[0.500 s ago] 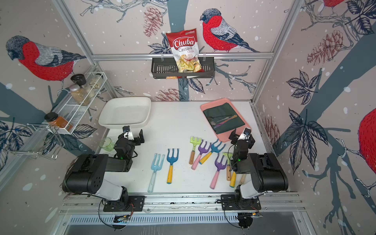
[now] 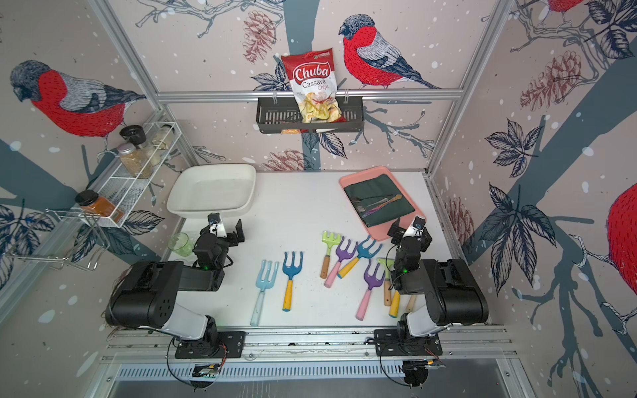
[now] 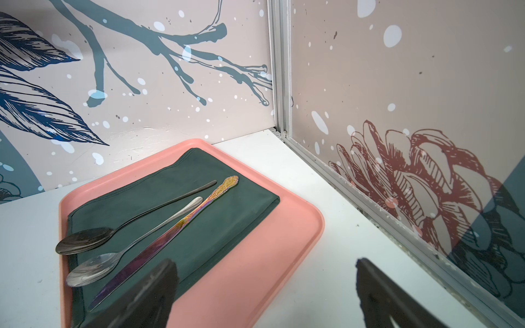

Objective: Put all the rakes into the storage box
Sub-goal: Move the storage box to the center of the board.

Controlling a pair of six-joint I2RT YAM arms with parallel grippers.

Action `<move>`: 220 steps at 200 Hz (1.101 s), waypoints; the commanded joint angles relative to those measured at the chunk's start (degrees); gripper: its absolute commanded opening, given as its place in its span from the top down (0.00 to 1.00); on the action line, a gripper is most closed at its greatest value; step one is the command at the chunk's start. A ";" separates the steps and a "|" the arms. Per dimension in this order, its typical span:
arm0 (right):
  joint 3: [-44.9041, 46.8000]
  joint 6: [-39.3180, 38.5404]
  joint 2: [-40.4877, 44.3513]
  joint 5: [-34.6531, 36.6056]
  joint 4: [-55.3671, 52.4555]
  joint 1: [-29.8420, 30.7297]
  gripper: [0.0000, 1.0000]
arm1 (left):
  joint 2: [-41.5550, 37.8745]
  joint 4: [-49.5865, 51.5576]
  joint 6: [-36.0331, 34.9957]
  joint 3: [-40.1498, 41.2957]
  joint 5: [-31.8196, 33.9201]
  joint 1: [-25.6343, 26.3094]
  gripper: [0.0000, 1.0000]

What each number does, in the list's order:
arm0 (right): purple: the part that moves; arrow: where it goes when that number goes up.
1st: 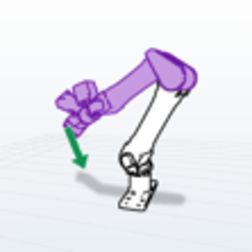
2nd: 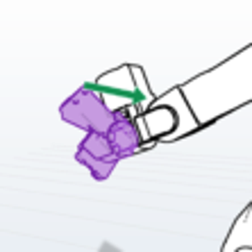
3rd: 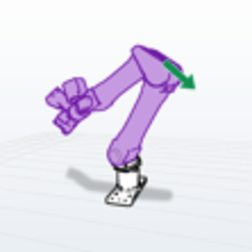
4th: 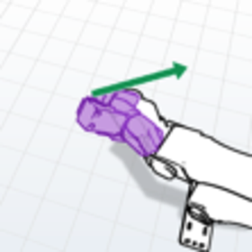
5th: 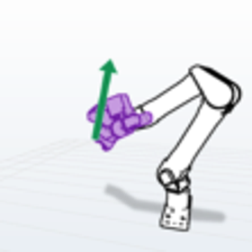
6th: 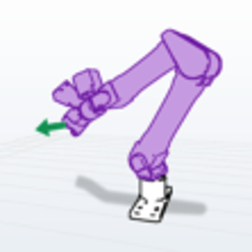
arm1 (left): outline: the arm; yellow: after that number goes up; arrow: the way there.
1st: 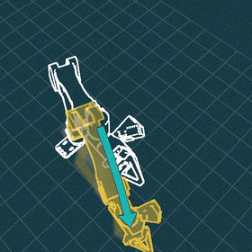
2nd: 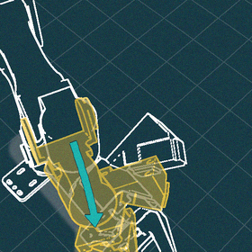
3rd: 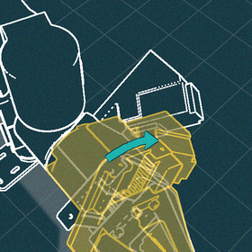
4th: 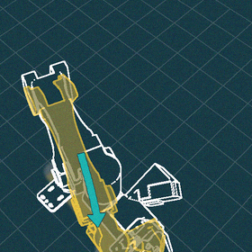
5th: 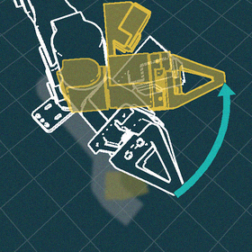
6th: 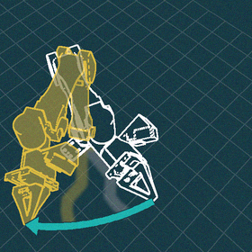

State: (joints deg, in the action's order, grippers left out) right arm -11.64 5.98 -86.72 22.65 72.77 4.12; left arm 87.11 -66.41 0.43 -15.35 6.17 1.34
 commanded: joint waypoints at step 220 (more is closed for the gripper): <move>-41.33 12.15 15.17 -0.20 -81.42 14.03 0.00 | 20.96 76.85 8.49 -66.62 -16.30 0.15 0.02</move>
State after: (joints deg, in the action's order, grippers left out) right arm -51.46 16.45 -71.26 21.26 -2.52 18.22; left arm 105.32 5.98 8.71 -78.91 -6.44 2.15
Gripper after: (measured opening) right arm 0.998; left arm 0.982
